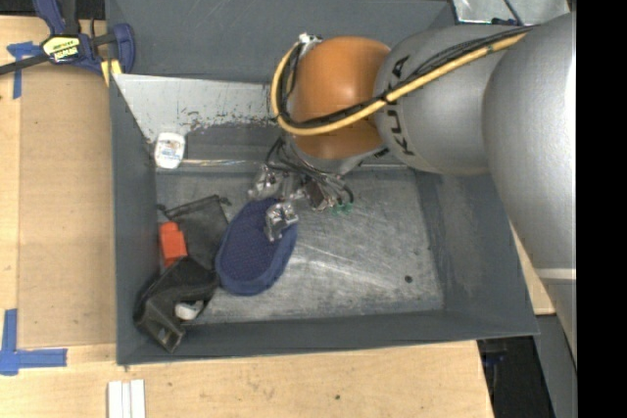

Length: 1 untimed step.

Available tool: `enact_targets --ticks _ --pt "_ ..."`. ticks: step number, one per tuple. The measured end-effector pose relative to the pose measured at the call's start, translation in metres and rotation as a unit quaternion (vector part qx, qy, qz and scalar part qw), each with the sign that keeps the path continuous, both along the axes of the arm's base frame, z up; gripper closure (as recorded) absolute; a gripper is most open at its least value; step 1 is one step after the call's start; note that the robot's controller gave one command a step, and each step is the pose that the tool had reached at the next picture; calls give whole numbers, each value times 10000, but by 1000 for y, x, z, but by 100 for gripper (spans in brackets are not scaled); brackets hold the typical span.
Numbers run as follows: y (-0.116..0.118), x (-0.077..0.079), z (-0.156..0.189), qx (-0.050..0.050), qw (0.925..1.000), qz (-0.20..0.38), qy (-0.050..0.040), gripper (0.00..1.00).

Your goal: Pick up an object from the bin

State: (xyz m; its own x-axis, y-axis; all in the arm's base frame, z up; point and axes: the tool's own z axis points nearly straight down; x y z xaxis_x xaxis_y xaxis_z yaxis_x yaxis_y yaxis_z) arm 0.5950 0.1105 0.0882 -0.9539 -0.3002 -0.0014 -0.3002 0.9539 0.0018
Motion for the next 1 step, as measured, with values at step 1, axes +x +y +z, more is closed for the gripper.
enact_targets --ticks 1 --pt "-4 7 138 -2 9999 129 -61 100"
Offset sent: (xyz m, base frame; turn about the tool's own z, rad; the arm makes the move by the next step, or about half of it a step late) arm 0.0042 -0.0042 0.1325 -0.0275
